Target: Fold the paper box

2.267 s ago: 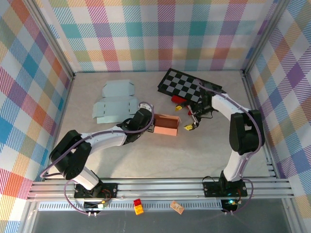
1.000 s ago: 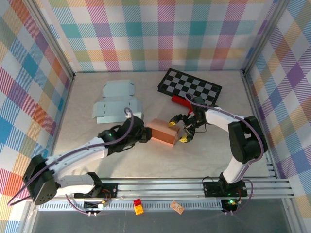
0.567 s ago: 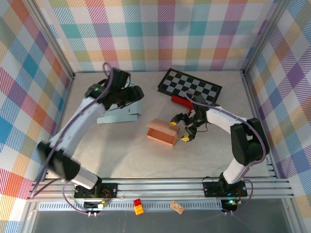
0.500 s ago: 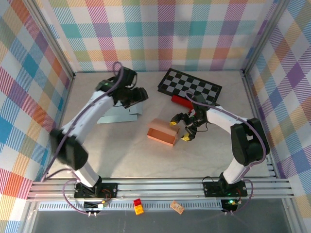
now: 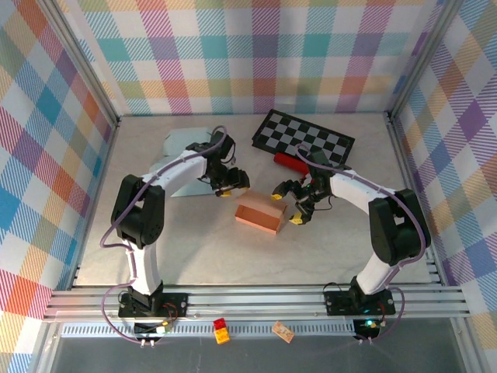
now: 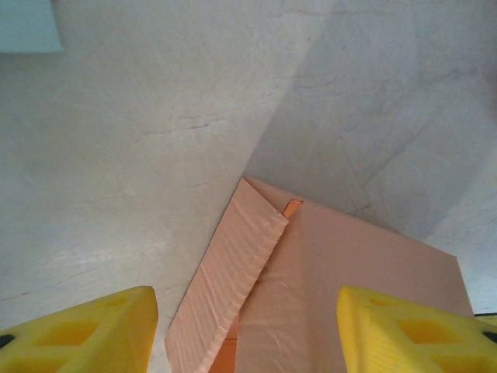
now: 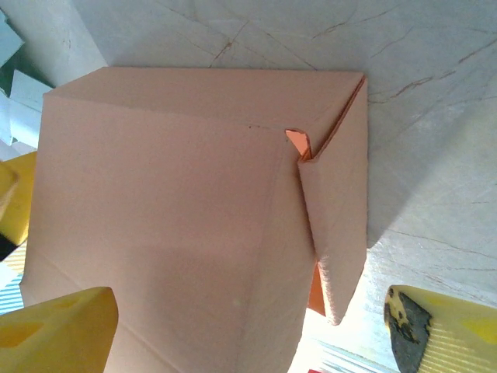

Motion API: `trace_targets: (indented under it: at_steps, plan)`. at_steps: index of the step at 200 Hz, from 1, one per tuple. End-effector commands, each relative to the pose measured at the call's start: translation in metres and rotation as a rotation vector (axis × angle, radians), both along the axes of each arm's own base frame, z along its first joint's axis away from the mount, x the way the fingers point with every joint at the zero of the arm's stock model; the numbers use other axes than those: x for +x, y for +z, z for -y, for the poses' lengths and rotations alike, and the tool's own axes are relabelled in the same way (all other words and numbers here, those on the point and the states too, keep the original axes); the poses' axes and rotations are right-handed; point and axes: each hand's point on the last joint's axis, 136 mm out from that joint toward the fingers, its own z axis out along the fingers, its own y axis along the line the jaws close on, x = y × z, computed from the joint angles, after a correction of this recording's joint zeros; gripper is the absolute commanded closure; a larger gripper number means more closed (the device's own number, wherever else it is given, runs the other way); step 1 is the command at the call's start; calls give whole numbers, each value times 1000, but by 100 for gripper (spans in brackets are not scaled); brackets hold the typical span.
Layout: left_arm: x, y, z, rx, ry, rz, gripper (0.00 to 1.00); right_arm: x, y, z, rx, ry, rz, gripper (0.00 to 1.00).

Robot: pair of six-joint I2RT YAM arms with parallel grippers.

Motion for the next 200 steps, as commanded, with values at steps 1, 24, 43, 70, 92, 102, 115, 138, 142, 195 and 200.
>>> trace_targets:
  at_steps: [1,24,43,70,92,102,115,138,142,195,200]
  plan:
    - [1,17,10,-76,-27,57,40,0,4,-3,8,17,22,11]
    - [-3,9,5,-55,-33,48,41,-2,2,-3,7,18,18,12]
    - [-5,7,4,-52,-34,49,41,-3,0,-2,4,18,13,12]
    - [-9,6,2,-48,-36,51,41,-4,-1,-2,5,23,14,13]
    - [-12,3,0,-50,-34,57,41,-6,-3,-2,-1,29,11,16]
    - [-13,3,-1,-52,-33,59,41,-8,-5,-2,-3,33,9,18]
    - [-15,1,-1,-57,-33,54,42,-10,-7,-1,-11,41,6,20]
    - [-19,-5,-2,-64,-26,48,42,-14,-12,2,-31,62,2,21]
    - [-20,-7,-2,-66,-25,47,41,-14,-13,3,-34,65,1,22]
    - [-28,-16,-3,-65,-25,33,42,-23,-29,9,-86,109,-18,32]
    - [-29,-17,-3,-62,-27,31,42,-24,-31,10,-90,114,-21,33]
